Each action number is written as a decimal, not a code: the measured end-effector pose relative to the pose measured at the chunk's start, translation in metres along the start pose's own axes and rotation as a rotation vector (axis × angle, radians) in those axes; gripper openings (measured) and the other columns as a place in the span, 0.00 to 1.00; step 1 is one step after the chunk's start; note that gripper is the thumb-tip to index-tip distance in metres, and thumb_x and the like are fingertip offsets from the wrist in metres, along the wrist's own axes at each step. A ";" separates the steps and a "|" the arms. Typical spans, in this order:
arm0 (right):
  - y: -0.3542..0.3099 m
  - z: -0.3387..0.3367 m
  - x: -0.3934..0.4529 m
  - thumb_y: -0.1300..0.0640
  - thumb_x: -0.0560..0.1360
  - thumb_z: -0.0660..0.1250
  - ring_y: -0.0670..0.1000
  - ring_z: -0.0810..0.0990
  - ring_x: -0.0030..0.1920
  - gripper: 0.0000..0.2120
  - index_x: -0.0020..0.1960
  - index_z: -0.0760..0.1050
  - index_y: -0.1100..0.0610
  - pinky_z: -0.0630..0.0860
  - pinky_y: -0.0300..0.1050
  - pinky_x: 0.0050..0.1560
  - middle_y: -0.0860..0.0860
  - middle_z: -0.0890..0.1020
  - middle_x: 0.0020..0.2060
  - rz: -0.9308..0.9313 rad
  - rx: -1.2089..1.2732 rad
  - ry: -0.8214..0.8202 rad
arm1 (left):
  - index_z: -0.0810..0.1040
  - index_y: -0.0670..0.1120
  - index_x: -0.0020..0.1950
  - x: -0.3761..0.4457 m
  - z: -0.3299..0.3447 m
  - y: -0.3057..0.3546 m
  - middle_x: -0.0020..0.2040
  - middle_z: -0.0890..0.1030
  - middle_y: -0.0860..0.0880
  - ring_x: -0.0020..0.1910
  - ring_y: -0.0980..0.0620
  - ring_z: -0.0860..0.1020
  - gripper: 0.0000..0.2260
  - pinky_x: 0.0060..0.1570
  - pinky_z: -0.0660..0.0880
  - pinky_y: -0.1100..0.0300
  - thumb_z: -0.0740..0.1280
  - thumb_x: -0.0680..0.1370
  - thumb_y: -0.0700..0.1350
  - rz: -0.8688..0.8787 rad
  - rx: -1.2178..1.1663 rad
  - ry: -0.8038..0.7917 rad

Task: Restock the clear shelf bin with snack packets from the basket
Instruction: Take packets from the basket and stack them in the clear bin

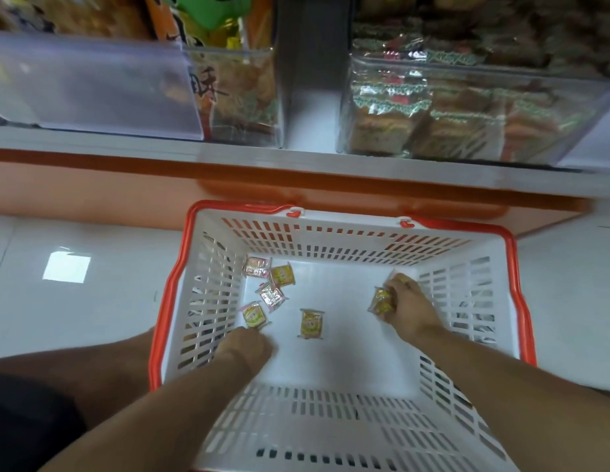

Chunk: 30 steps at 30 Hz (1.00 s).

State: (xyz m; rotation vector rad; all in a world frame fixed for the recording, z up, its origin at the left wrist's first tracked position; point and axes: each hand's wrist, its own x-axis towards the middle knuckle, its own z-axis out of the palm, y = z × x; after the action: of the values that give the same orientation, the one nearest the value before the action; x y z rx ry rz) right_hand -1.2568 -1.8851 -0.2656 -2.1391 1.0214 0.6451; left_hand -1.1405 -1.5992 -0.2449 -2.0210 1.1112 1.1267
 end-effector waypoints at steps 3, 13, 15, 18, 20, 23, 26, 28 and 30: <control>0.004 0.004 0.001 0.54 0.74 0.72 0.55 0.77 0.55 0.21 0.65 0.72 0.49 0.76 0.47 0.58 0.51 0.69 0.64 0.048 -0.014 -0.021 | 0.79 0.44 0.65 0.005 -0.008 -0.002 0.65 0.79 0.45 0.63 0.44 0.78 0.13 0.62 0.76 0.50 0.65 0.82 0.46 0.033 -0.141 0.153; -0.004 0.010 0.004 0.59 0.75 0.74 0.51 0.81 0.45 0.31 0.73 0.63 0.57 0.80 0.51 0.53 0.52 0.79 0.54 0.258 0.698 0.130 | 0.72 0.44 0.71 0.024 -0.005 -0.008 0.69 0.69 0.43 0.67 0.44 0.69 0.19 0.69 0.68 0.51 0.61 0.84 0.51 -0.279 -0.526 0.275; -0.005 0.009 0.011 0.62 0.76 0.73 0.54 0.83 0.50 0.28 0.72 0.66 0.64 0.81 0.54 0.58 0.57 0.82 0.59 0.306 0.834 0.093 | 0.71 0.44 0.69 0.023 -0.007 -0.008 0.65 0.72 0.44 0.65 0.45 0.71 0.19 0.66 0.71 0.53 0.65 0.82 0.51 -0.287 -0.554 0.274; -0.007 0.005 0.019 0.62 0.77 0.72 0.55 0.85 0.51 0.16 0.63 0.75 0.63 0.82 0.54 0.57 0.59 0.84 0.54 0.348 0.875 0.058 | 0.66 0.46 0.70 0.021 -0.010 -0.003 0.64 0.74 0.45 0.64 0.46 0.73 0.24 0.65 0.72 0.53 0.71 0.78 0.48 -0.275 -0.565 0.299; -0.011 0.004 0.023 0.63 0.75 0.75 0.56 0.84 0.52 0.13 0.57 0.76 0.59 0.82 0.54 0.57 0.57 0.83 0.54 0.351 0.887 0.078 | 0.66 0.45 0.71 0.022 -0.009 0.001 0.64 0.75 0.46 0.64 0.47 0.74 0.26 0.64 0.73 0.52 0.73 0.77 0.47 -0.296 -0.588 0.295; -0.017 0.006 0.029 0.65 0.69 0.79 0.57 0.83 0.55 0.20 0.54 0.72 0.57 0.83 0.53 0.55 0.57 0.81 0.55 0.366 0.882 0.084 | 0.74 0.45 0.68 0.024 -0.005 0.000 0.64 0.73 0.45 0.62 0.47 0.75 0.22 0.63 0.74 0.54 0.73 0.77 0.53 -0.307 -0.641 0.272; -0.025 0.009 0.025 0.68 0.67 0.80 0.53 0.85 0.50 0.27 0.59 0.71 0.59 0.84 0.49 0.45 0.56 0.82 0.54 0.315 0.864 0.068 | 0.79 0.49 0.53 0.022 -0.006 -0.005 0.53 0.78 0.52 0.49 0.55 0.78 0.15 0.49 0.76 0.64 0.76 0.73 0.56 -0.225 -0.815 0.266; -0.026 0.013 0.020 0.67 0.67 0.81 0.51 0.84 0.46 0.26 0.55 0.69 0.56 0.84 0.48 0.43 0.56 0.82 0.52 0.253 0.837 0.073 | 0.78 0.50 0.46 0.021 -0.011 -0.003 0.44 0.81 0.56 0.41 0.57 0.79 0.11 0.39 0.76 0.65 0.79 0.71 0.48 -0.097 -0.982 0.263; -0.025 0.015 0.015 0.64 0.68 0.80 0.53 0.83 0.50 0.28 0.60 0.68 0.53 0.82 0.50 0.50 0.55 0.81 0.54 0.140 0.661 0.037 | 0.79 0.51 0.48 0.021 -0.020 0.003 0.45 0.83 0.54 0.45 0.52 0.81 0.12 0.45 0.80 0.56 0.77 0.69 0.40 0.019 -1.023 0.266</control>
State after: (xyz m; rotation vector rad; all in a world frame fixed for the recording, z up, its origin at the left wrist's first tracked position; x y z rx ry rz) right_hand -1.2303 -1.8697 -0.2765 -1.5150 1.2078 0.2700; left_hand -1.1287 -1.6246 -0.2536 -2.9922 0.6978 1.6846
